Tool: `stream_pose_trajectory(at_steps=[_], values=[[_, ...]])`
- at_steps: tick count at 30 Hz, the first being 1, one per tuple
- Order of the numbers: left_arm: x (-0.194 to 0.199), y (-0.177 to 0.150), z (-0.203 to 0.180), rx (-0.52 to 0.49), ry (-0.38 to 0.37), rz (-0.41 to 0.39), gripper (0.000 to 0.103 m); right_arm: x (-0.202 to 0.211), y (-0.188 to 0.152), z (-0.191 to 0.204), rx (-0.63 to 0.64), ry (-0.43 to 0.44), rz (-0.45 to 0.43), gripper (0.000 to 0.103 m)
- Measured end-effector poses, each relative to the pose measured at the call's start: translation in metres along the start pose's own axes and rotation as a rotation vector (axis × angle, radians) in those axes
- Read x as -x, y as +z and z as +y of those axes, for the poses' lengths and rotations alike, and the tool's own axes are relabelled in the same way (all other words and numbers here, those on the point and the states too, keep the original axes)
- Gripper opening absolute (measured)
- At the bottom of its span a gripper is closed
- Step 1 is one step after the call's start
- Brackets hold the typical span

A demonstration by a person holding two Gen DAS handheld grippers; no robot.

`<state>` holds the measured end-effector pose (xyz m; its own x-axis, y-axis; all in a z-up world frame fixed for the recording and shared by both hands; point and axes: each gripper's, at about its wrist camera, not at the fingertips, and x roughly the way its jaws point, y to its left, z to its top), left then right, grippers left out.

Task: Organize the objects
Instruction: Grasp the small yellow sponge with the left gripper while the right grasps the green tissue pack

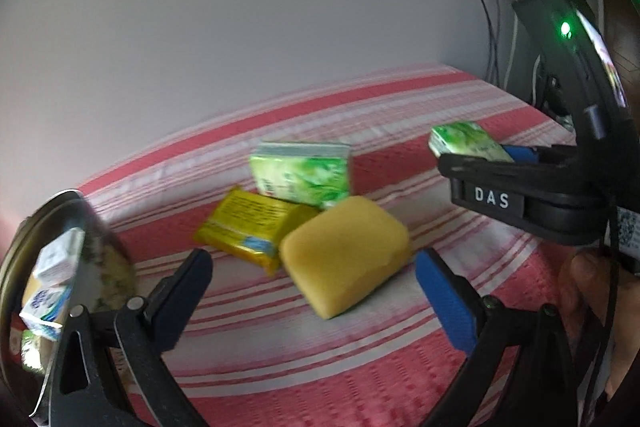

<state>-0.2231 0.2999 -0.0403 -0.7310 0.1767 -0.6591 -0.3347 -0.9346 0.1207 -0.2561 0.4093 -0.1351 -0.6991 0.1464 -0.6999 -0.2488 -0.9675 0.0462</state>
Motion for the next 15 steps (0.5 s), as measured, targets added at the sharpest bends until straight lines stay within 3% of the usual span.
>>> stream_pose_trajectory(at_steps=[6, 7, 10, 15], values=[[-0.012, 0.006, -0.009, -0.022, -0.032, 0.044, 0.102, 0.007, 0.000, -0.010, -0.036, 0.007, -0.006, 0.055], [-0.016, 0.007, -0.010, -0.026, -0.041, 0.066, 0.098, 0.006, -0.001, -0.009, -0.032, 0.003, -0.008, 0.055], [-0.022, 0.008, -0.008, -0.015, -0.067, 0.099, 0.073, 0.006, 0.000, -0.008, -0.022, -0.004, -0.015, 0.055], [-0.019, 0.005, -0.009, -0.017, -0.084, 0.089, 0.065, 0.013, -0.004, -0.007, -0.037, -0.004, -0.045, 0.055]])
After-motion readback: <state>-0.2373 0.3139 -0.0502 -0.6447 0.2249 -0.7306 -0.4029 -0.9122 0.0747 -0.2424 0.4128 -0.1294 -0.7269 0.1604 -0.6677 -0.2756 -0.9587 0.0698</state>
